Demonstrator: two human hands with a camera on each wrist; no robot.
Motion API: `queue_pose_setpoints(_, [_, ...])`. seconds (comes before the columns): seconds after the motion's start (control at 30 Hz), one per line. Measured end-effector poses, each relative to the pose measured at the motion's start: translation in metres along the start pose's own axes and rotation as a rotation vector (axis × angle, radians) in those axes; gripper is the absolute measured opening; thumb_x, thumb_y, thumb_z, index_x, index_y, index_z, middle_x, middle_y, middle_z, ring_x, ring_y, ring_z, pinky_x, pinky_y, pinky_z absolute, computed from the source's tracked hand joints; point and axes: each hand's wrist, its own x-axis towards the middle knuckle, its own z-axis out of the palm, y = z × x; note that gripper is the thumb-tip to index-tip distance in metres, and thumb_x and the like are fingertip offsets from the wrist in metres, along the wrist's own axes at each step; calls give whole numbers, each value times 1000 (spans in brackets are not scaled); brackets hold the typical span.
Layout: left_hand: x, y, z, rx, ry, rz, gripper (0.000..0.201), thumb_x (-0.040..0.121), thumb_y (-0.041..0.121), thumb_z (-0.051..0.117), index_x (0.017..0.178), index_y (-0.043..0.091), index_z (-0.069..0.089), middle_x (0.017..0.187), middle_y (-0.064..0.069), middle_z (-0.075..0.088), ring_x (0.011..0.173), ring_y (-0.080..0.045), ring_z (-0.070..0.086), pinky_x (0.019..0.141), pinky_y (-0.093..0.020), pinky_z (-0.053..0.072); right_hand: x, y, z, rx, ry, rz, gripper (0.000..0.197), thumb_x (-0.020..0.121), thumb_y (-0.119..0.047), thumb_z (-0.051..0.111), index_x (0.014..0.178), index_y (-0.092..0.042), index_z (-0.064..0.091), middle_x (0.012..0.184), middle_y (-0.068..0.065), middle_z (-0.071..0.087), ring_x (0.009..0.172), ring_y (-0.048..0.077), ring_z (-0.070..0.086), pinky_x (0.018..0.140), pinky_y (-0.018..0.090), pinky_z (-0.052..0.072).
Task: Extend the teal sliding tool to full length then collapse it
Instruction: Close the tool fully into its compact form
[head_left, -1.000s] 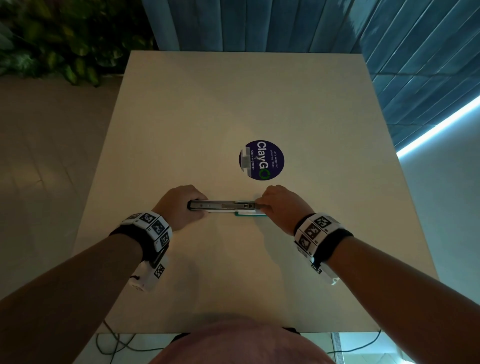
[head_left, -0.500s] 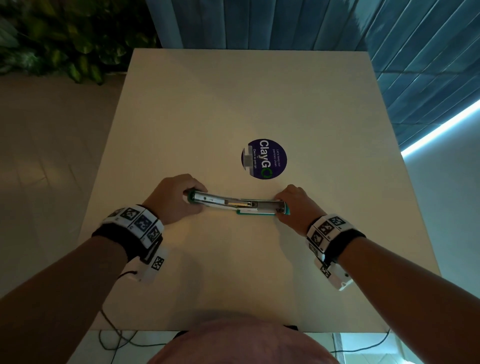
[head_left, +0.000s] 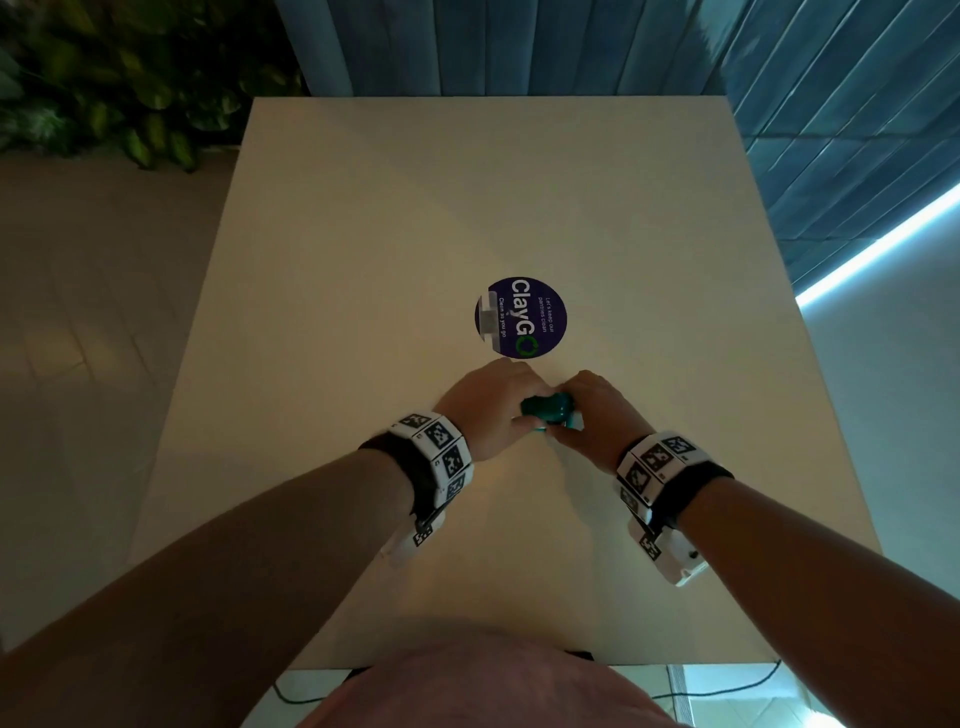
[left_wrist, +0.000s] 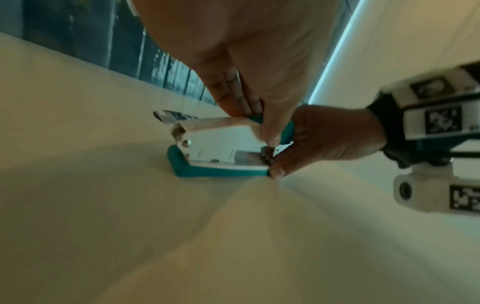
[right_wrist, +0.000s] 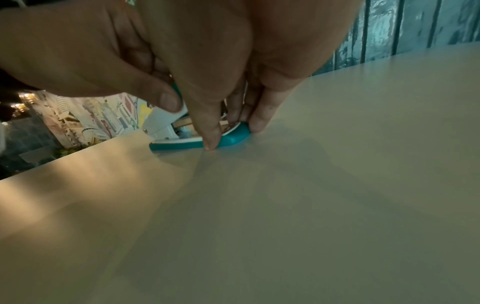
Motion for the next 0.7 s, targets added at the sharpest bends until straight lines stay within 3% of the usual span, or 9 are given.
queue_pose_setpoints(0.37, [11, -1, 6, 138, -68, -39, 33, 79, 21, 65, 110, 14, 59, 98, -9, 63, 95, -27, 54, 76, -35, 42, 2, 4, 1, -13, 4, -31, 26, 77, -19, 68, 101, -12, 59, 103, 12, 56, 99, 26, 50, 84, 32, 40])
queue_pose_setpoints(0.47, [9, -2, 5, 93, -66, -28, 32, 79, 21, 66, 109, 15, 58, 100, -8, 61, 97, -25, 52, 80, -40, 47, 1, 5, 3, -16, 8, -37, 26, 77, -20, 68, 100, -13, 59, 102, 11, 57, 98, 26, 50, 83, 32, 41])
queue_pose_setpoints(0.6, [-2, -13, -3, 85, 47, -4, 53, 69, 27, 74, 114, 14, 49, 115, -8, 55, 104, -23, 46, 87, -31, 40, 1, 6, 4, 3, 31, -50, 28, 77, -19, 67, 103, -15, 58, 102, 9, 58, 97, 25, 51, 83, 31, 42])
queue_pose_setpoints(0.7, [-13, -30, -6, 144, -42, -89, 49, 71, 29, 72, 112, 12, 50, 112, -9, 53, 102, -25, 45, 87, -38, 44, 1, 9, 5, 2, 30, -59, 30, 77, -19, 66, 105, -15, 57, 103, 8, 58, 97, 24, 50, 84, 32, 43])
